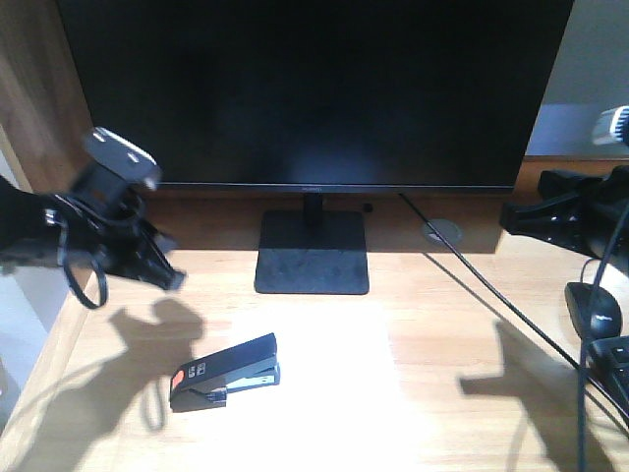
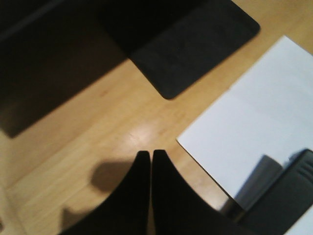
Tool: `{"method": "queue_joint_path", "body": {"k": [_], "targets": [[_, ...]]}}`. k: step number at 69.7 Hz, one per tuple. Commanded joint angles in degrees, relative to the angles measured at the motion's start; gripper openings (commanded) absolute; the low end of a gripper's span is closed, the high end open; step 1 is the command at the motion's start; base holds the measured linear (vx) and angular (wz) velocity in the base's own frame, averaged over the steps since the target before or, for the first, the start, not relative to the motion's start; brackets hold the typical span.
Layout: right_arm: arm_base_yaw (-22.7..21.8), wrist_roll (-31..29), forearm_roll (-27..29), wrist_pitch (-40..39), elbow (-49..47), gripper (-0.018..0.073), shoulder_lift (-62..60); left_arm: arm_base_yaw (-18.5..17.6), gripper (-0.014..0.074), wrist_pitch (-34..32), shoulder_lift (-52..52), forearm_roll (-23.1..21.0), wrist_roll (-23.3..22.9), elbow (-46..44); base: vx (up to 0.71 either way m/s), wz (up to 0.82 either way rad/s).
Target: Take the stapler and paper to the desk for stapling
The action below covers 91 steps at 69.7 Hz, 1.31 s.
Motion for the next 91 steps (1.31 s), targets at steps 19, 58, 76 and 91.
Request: {"method": "queue_joint_path", "body": {"k": [19, 58, 76, 91], "targets": [[-0.3, -0.6, -1.2, 0.8, -0.2, -0.0008, -5.2, 0.0, -0.0006, -15.1, -15.5, 18.8, -21.1, 4.1, 0.0, 0.0], [-0.3, -0.6, -1.6, -2.4, 15.0, -0.0008, -31.9, 0.0, -0.0006, -24.5, -42.9, 18.9, -21.0, 24.1, 0.0, 0.0], [-0.3, -0.6, -1.6, -2.5, 22.8, -0.0006, -44.4, 0.0, -0.0006, -21.7, -55.6, 18.8, -21.0, 29.3, 0.0, 0.0], [-0.3, -0.6, -1.5, -2.4, 26.0, -0.0006, -47.5, 0.0, -0.0006, -19.0, -62.4, 18.8, -21.0, 32.4, 0.0, 0.0]]}}
